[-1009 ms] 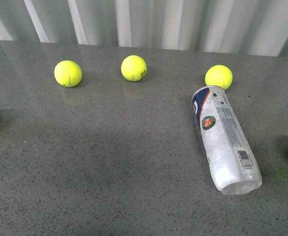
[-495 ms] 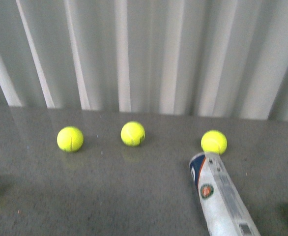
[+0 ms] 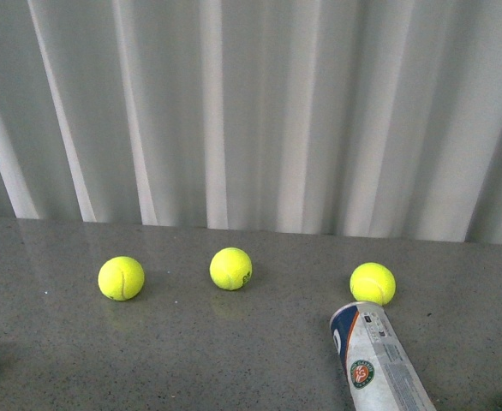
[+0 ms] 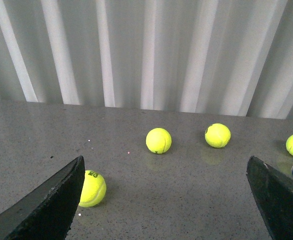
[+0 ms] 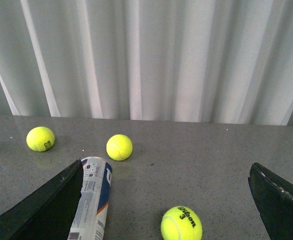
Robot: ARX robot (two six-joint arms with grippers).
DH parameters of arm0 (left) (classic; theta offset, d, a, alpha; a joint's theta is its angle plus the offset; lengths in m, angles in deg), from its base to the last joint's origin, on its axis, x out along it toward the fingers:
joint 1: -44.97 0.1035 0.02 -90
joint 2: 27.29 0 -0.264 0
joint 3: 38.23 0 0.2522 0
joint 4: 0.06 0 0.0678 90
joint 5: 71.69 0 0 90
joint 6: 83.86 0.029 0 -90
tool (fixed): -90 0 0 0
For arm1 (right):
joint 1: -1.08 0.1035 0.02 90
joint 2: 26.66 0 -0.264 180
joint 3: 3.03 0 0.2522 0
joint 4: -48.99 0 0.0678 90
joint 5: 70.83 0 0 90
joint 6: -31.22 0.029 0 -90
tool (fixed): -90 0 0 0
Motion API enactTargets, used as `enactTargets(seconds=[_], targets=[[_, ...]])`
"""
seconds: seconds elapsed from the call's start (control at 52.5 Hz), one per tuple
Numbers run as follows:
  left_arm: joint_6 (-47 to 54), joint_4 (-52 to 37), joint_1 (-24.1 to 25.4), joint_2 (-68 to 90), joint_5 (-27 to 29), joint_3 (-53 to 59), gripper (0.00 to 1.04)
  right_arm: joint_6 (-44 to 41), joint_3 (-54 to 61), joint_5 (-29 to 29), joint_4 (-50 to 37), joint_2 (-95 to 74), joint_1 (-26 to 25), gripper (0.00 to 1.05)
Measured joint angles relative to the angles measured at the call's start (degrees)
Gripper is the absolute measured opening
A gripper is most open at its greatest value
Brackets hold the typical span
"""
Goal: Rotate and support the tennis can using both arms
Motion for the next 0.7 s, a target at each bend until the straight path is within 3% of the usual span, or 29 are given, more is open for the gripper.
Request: enactTargets(seconds=[0.076,0.171,0.438,0.704], targets=[[0.0,0.0,0.0,0.0,0.0,0.0,0.98,7.91,-7.28,-4.83,12.96,-12.48,-0.74,0.98],[0.0,0.02,0.0,-0.02,-0.02,0.0,0.98,16.72,-17.94,-2.21,11.76,-38.27,0.13,0.98],[0.0,0.09,0.0,-0.04,-0.02,0.0,0.98,16.52,-37.7,2.14,8.79,-81.53,9.6,0.98],[0.0,0.09,0.0,-0.04,-0.02,0.0,0.98,14.29,-48.35,2.19,8.31,-97.2,10.27,0.98]])
